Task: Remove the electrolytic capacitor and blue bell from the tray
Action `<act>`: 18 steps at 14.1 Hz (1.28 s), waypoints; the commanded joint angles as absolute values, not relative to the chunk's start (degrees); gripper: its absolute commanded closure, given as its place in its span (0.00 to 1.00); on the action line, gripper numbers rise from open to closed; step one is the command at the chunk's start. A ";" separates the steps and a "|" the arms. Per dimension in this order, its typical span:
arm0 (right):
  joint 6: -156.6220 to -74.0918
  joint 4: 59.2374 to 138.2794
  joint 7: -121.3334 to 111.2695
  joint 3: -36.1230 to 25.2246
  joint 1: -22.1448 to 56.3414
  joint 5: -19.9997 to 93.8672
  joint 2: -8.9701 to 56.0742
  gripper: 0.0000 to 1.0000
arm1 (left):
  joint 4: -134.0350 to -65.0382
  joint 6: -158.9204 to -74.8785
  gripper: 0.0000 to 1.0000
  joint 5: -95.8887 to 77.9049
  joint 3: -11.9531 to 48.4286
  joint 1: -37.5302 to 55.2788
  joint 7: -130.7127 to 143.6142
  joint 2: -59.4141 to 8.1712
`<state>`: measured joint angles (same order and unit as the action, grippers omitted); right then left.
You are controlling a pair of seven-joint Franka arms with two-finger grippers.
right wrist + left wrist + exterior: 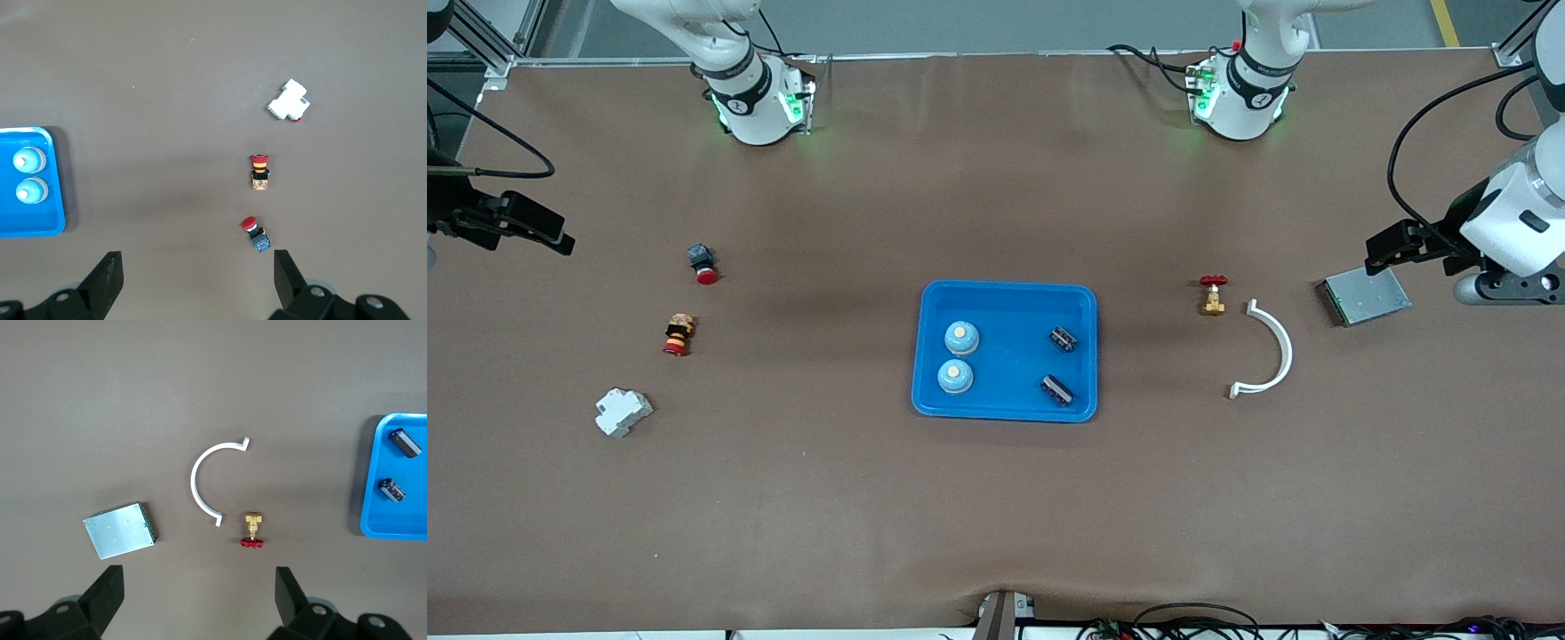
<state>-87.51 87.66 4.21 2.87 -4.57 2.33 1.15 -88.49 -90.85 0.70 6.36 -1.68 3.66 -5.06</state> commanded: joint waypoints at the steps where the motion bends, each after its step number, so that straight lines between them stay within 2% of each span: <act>1: -86.49 87.89 3.25 3.52 -5.80 3.60 0.26 0.00 | -86.75 -89.47 0.00 0.53 6.68 -1.93 3.87 -5.89; 18: -86.13 87.98 3.87 3.52 -5.89 3.60 0.26 0.00 | -86.75 -89.47 0.00 0.35 6.77 -2.02 3.87 -5.89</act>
